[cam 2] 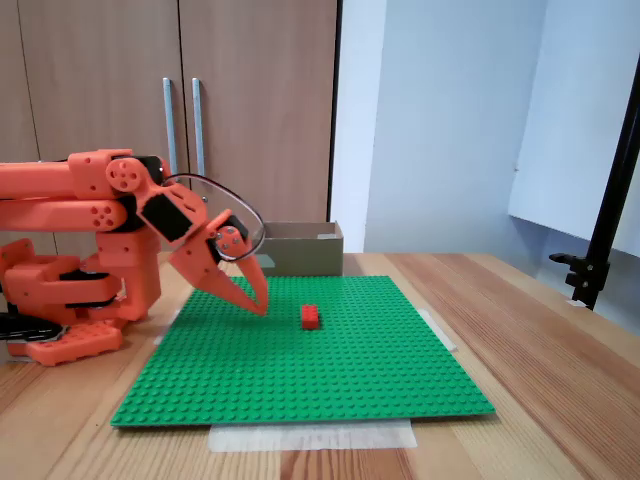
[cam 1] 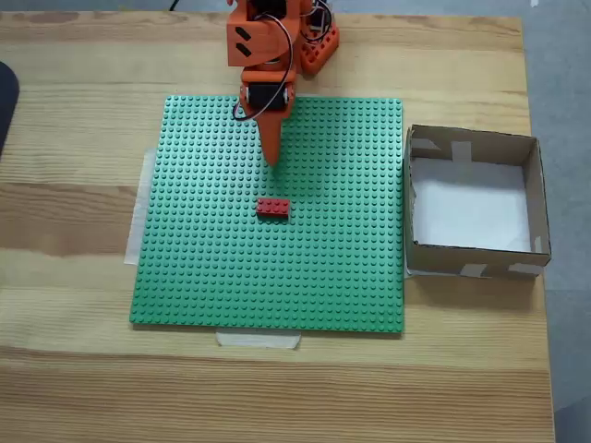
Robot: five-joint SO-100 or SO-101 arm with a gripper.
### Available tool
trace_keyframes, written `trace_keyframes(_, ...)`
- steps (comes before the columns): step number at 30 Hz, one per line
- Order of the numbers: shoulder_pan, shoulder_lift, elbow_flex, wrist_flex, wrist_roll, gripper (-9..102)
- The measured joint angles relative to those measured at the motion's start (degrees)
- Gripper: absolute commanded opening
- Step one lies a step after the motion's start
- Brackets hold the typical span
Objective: Pick the red lego block and put it in the box.
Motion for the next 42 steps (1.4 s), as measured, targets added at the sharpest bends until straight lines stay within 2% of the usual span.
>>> trace_keyframes(42,0.00,-0.18,-0.79,0.00,-1.14,-1)
